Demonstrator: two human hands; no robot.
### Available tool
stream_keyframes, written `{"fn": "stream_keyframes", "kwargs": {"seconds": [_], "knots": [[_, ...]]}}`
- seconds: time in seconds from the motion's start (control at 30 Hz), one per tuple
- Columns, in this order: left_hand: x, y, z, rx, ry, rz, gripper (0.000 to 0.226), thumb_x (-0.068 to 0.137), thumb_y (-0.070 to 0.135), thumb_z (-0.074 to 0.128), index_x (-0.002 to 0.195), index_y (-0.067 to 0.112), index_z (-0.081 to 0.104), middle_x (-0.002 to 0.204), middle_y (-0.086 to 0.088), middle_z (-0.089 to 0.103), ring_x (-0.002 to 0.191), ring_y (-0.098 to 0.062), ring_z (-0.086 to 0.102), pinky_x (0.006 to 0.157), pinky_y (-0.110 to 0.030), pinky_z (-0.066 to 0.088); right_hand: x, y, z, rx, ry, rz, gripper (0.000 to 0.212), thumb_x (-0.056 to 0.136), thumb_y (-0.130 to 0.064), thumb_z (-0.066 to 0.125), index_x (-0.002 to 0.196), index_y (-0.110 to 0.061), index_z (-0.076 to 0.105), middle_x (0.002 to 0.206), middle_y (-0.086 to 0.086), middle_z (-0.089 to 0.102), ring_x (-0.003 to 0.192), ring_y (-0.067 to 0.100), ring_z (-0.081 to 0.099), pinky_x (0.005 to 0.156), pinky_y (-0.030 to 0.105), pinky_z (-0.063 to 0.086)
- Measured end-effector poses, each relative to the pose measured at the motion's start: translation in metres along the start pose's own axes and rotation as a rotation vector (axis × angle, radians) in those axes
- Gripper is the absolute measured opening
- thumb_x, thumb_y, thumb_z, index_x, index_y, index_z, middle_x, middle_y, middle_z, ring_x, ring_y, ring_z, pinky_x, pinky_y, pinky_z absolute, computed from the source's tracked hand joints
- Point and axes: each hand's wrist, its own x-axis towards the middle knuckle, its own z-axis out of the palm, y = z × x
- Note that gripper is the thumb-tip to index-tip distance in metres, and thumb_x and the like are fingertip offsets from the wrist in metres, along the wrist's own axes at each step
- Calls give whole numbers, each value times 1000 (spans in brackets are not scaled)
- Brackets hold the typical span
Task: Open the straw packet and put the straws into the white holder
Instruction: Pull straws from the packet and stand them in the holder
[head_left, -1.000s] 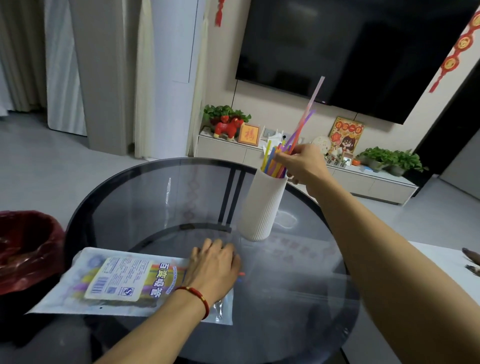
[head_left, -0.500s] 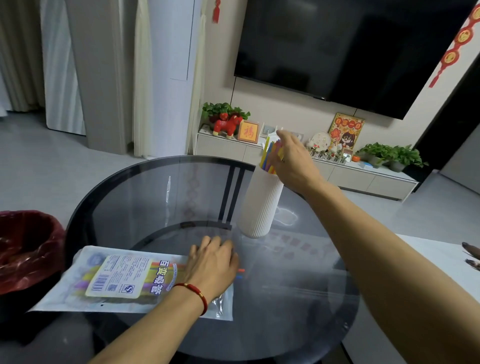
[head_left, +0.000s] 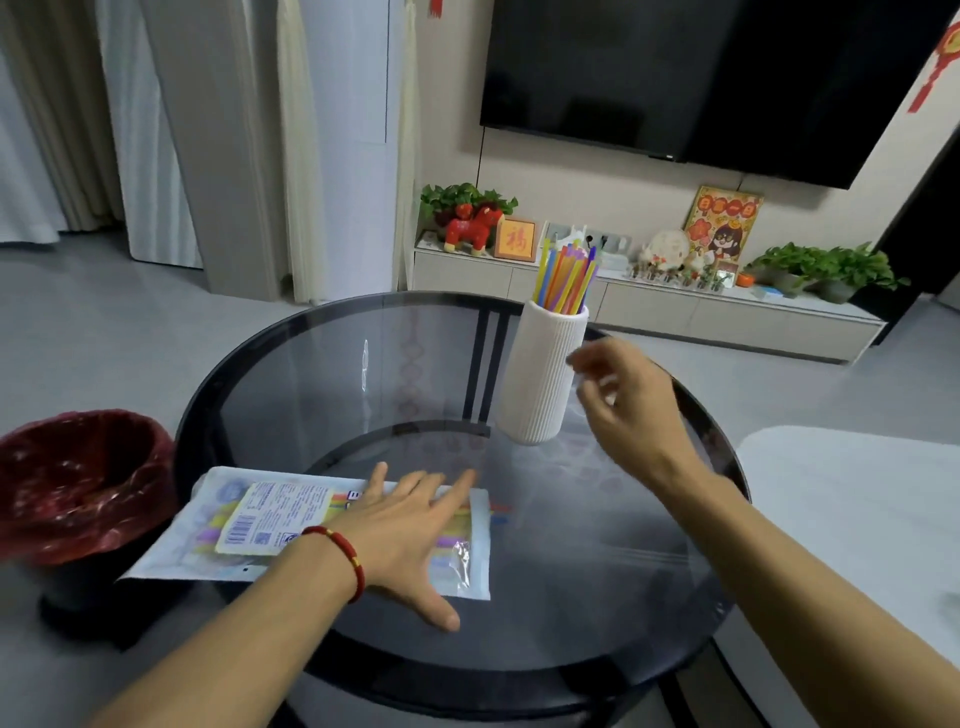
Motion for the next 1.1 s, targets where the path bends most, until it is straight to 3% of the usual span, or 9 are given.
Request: {"fn": "stream_keyframes", "kwargs": {"seconds": [0.2, 0.3, 0.47, 0.63, 0.7, 0.8, 0.9, 1.0, 1.1], "knots": [[2, 4, -12, 11, 205, 26, 118, 61, 52, 72, 155, 24, 5, 136, 4, 41, 127, -22, 43, 113, -48, 30, -84, 5, 39, 216, -504, 190, 18, 91, -5, 65, 98, -17, 76, 93, -7, 77, 81, 11, 71, 76, 25, 58], [7, 6, -15, 53, 316, 69, 109, 64, 43, 74, 152, 29, 12, 131, 6, 42, 117, -20, 48, 99, -42, 41, -98, 1, 48, 297, -463, 178, 17, 88, -10, 71, 99, -22, 77, 92, -14, 73, 82, 6, 69, 72, 15, 55], [9, 12, -18, 66, 383, 67, 108, 69, 40, 76, 152, 31, 8, 128, 8, 39, 111, -18, 44, 90, -40, 42, -102, -2, 56, 343, -403, 155, 27, 89, -35, 78, 114, -26, 76, 95, -9, 73, 78, 15, 68, 71, 28, 59], [11, 26, -15, 175, 431, 102, 108, 73, 46, 71, 154, 26, 4, 119, 5, 39, 105, -19, 42, 89, -41, 41, -109, -9, 72, 355, -448, 231, 44, 81, -55, 76, 81, -11, 72, 65, 5, 66, 55, 8, 50, 54, 39, 52], [11, 25, -14, 155, 408, 96, 109, 72, 45, 72, 155, 27, 3, 120, 5, 39, 106, -19, 42, 89, -39, 39, -109, -8, 77, 369, -472, 259, 34, 86, -39, 76, 78, -6, 71, 59, 5, 66, 45, 6, 52, 45, 38, 53], [12, 15, -13, 118, 339, 44, 116, 67, 42, 76, 155, 30, 2, 123, 5, 38, 111, -18, 40, 91, -38, 36, -104, 2, 72, 390, -509, 255, 23, 89, -6, 68, 79, -26, 75, 56, -3, 70, 41, 5, 62, 43, 24, 52], [11, 3, -11, 96, 300, -7, 116, 66, 41, 76, 154, 32, 2, 125, 6, 38, 114, -19, 39, 92, -39, 36, -99, 17, 60, 401, -520, 304, 9, 93, -10, 73, 91, -17, 79, 62, 5, 76, 50, 13, 72, 57, 20, 57], [8, -7, -9, 87, 276, -36, 114, 66, 42, 75, 153, 34, 2, 126, 7, 38, 115, -19, 38, 91, -39, 36, -98, 31, 48, 550, -536, 430, 28, 89, 11, 55, 103, -3, 74, 89, 21, 78, 72, 24, 79, 74, 37, 66], [10, -7, -6, 72, 276, -18, 113, 65, 42, 75, 152, 37, 3, 125, 8, 38, 115, -19, 39, 91, -40, 36, -99, 32, 41, 824, -552, 583, 31, 94, 3, 52, 122, 0, 64, 115, 31, 70, 79, 27, 75, 70, 36, 64]]}}
